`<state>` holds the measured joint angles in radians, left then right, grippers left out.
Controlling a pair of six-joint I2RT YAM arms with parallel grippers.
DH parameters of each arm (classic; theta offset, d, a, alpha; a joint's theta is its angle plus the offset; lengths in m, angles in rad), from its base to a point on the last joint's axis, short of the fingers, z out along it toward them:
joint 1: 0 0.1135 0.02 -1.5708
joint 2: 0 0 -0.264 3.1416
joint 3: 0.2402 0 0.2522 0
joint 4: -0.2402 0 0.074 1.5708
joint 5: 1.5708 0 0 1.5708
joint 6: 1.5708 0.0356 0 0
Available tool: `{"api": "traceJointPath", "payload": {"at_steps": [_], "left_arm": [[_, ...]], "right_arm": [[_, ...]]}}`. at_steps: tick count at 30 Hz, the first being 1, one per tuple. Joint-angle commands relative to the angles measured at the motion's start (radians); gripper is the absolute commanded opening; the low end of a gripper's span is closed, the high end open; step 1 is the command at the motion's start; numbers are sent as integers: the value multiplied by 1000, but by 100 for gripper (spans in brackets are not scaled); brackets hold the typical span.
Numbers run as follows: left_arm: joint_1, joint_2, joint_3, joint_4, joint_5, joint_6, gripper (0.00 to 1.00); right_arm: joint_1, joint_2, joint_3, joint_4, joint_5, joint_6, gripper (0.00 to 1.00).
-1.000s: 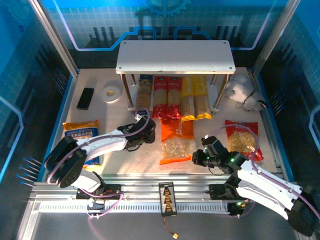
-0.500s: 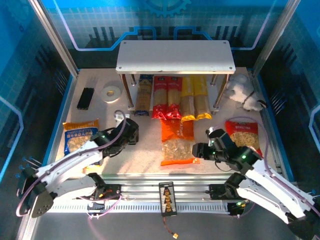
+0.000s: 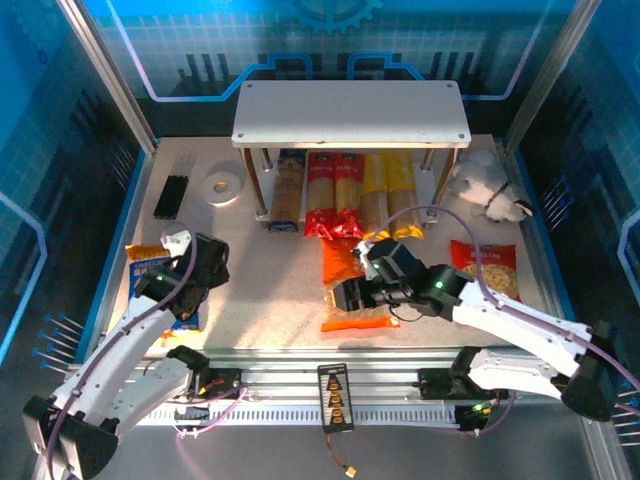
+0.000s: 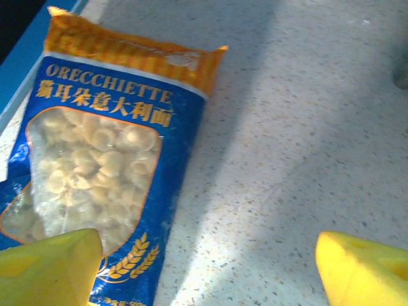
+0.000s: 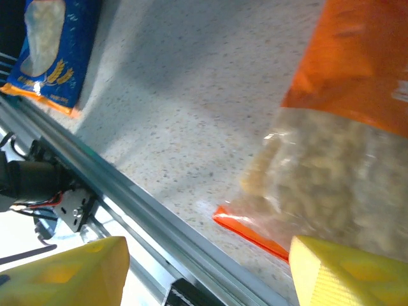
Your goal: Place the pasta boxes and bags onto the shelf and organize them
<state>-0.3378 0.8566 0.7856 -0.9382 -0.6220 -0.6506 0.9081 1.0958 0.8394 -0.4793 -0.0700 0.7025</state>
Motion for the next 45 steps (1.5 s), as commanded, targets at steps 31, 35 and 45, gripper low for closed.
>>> {"api": "traceJointPath", "payload": {"at_steps": [31, 35, 45], "left_arm": [[556, 576, 41, 255, 274, 212, 93], [575, 643, 63, 265, 325, 240, 70], [570, 632, 29, 315, 531, 251, 1]], "right_arm": [[-139, -105, -17, 62, -109, -66, 70], [-147, -106, -16, 62, -111, -64, 70], [-160, -117, -23, 73, -106, -56, 70]]}}
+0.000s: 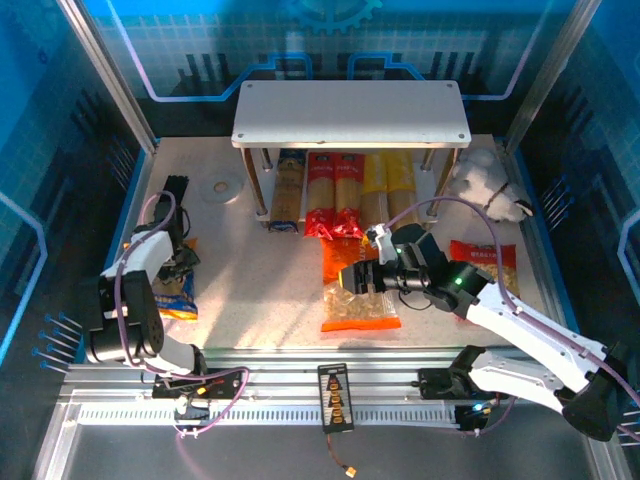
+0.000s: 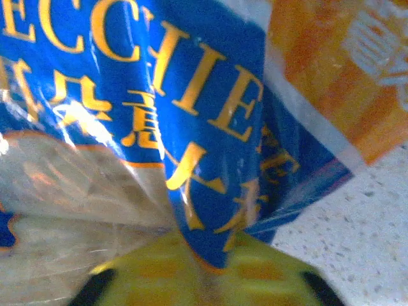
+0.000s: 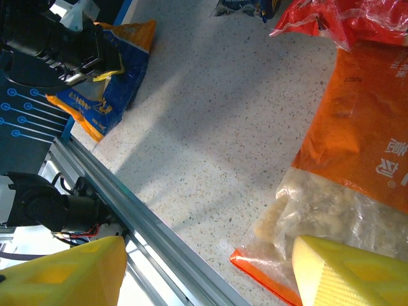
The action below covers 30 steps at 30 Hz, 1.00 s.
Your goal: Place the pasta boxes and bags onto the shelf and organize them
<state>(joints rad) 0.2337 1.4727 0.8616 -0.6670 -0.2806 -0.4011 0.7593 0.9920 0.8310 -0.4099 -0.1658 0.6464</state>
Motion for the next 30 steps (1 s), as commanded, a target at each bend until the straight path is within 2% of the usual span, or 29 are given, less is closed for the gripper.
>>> {"api": "traceJointPath", "payload": {"at_steps": [1, 15, 19, 24, 30], "left_arm": [[-12, 0, -57, 45, 208, -3, 0], [-317, -238, -50, 52, 261, -191, 3], [-429, -290, -63, 53, 225, -251, 5], [-519, -304, -116, 108, 203, -323, 5], [-606, -233, -155, 218, 154, -397, 4]], "right_arm": [[-11, -12, -15, 5, -10, 2, 70], [-11, 10, -21, 26, -21, 9, 70], [-11, 18, -23, 36, -27, 10, 70], [-11, 31, -24, 50, -36, 12, 70], [-11, 41, -24, 45, -29, 6, 70]]}}
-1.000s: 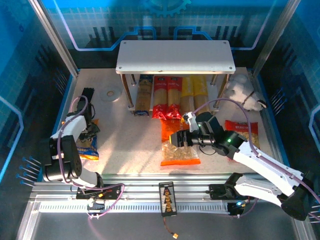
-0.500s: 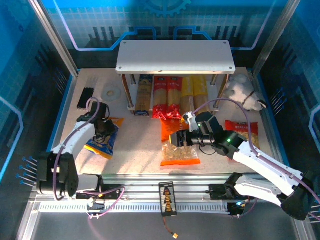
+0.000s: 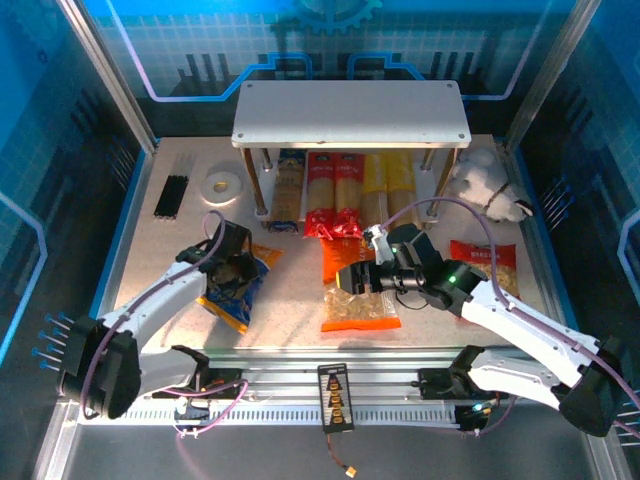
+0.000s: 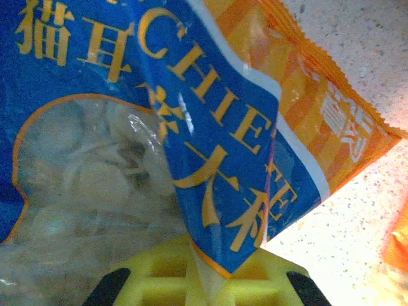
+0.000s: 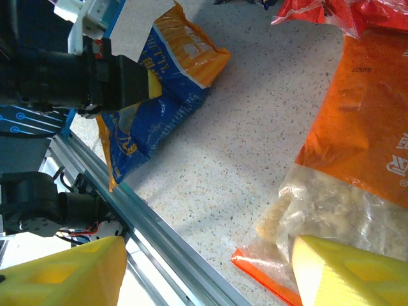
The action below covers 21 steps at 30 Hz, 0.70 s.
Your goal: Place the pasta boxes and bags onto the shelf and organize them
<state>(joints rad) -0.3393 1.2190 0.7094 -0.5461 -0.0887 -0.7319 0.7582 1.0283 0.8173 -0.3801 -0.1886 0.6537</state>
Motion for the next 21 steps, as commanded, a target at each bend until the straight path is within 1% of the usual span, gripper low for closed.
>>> {"api": "traceJointPath", "payload": {"at_steps": [1, 5, 10, 12, 14, 15, 16, 17, 21], "left_arm": [[-47, 28, 1, 108, -55, -76, 4], [-86, 43, 20, 152, -100, -99, 5], [-111, 75, 51, 194, -120, -113, 6], [-119, 94, 64, 198, -117, -114, 8], [-133, 103, 67, 213, -114, -116, 16], [-140, 101, 65, 225, -115, -117, 21], [-150, 93, 62, 239, -118, -118, 28], [-162, 86, 59, 251, -122, -114, 33], [-208, 41, 72, 258, -144, -76, 44]], "right_arm": [[-10, 4, -8, 5, 7, -6, 70], [-15, -10, -4, -50, 68, -30, 71], [-26, -20, -12, -67, 77, -31, 71], [-26, -16, -15, -69, 71, -29, 71], [-26, -8, -16, -69, 62, -26, 71], [-26, -5, -19, -68, 57, -25, 71], [-26, -2, -22, -64, 51, -22, 71], [-26, 2, -23, -62, 48, -19, 71], [-25, 8, -24, -75, 67, -22, 71]]}}
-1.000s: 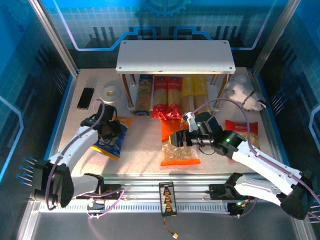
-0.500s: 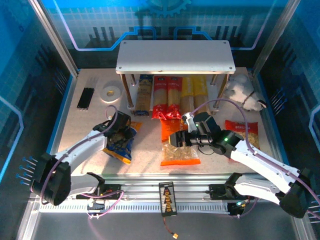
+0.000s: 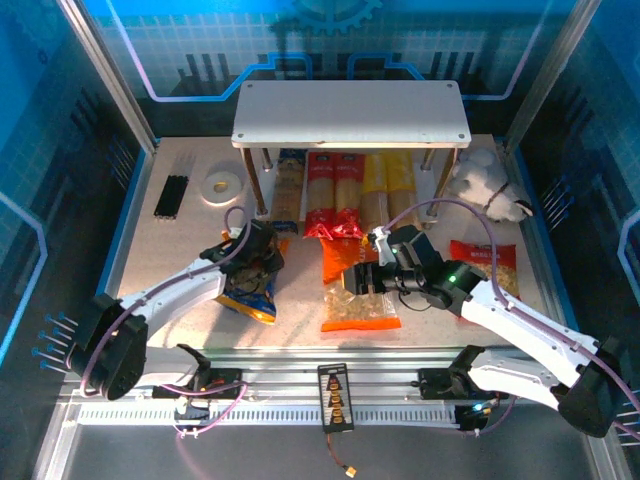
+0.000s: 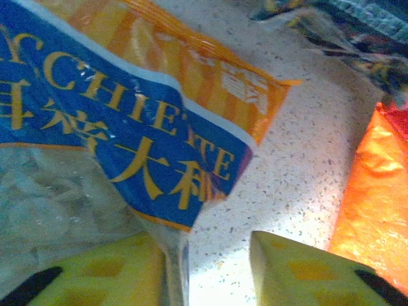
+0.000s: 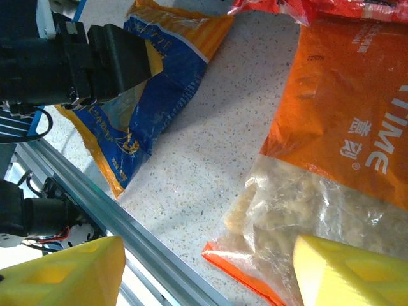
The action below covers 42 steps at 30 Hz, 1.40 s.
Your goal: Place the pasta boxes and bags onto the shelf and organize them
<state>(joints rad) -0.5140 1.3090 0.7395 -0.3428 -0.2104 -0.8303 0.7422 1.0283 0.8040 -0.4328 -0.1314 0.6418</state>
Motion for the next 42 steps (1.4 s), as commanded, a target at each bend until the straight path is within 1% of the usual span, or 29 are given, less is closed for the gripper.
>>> {"api": "traceJointPath", "payload": {"at_steps": [1, 3, 5, 8, 12, 14, 15, 21, 26, 30, 32, 33, 36, 42], "left_arm": [[-50, -65, 47, 46, -40, 37, 45], [-87, -106, 55, 13, -101, 58, 47], [-140, -154, 60, -25, -182, 83, 48], [-198, -218, 67, -81, -260, 108, 48], [-239, -276, 66, -122, -280, 129, 48], [-253, -294, 64, -136, -289, 142, 48], [-255, -302, 64, -141, -291, 148, 48], [-261, -327, 51, -126, -275, 192, 50], [-259, -327, 35, -87, -251, 212, 52], [-259, -324, 8, -47, -236, 209, 52], [-259, -322, 2, -37, -228, 208, 53], [-260, -320, 0, -36, -227, 208, 53], [-259, -325, -3, -45, -233, 212, 53], [-258, -368, -23, -55, -251, 211, 54]], "right_arm": [[-10, 8, -8, -33, 27, -15, 71], [-10, 9, 6, -79, 70, -32, 71], [-10, 2, 30, -147, 158, -49, 71], [-24, -36, 54, -230, 290, -52, 71], [-106, -49, 109, -374, 462, -58, 72], [-171, -39, 122, -434, 527, -69, 76], [-205, -35, 123, -449, 537, -77, 78], [-451, -26, 81, -455, 525, -111, 78], [-636, 99, 81, -481, 493, -196, 78], [-702, 180, 87, -459, 448, -208, 80], [-717, 213, 93, -443, 444, -207, 91], [-728, 241, 98, -437, 438, -208, 94], [-764, 300, 97, -412, 436, -218, 95], [-855, 400, 81, -352, 361, -238, 94]]}}
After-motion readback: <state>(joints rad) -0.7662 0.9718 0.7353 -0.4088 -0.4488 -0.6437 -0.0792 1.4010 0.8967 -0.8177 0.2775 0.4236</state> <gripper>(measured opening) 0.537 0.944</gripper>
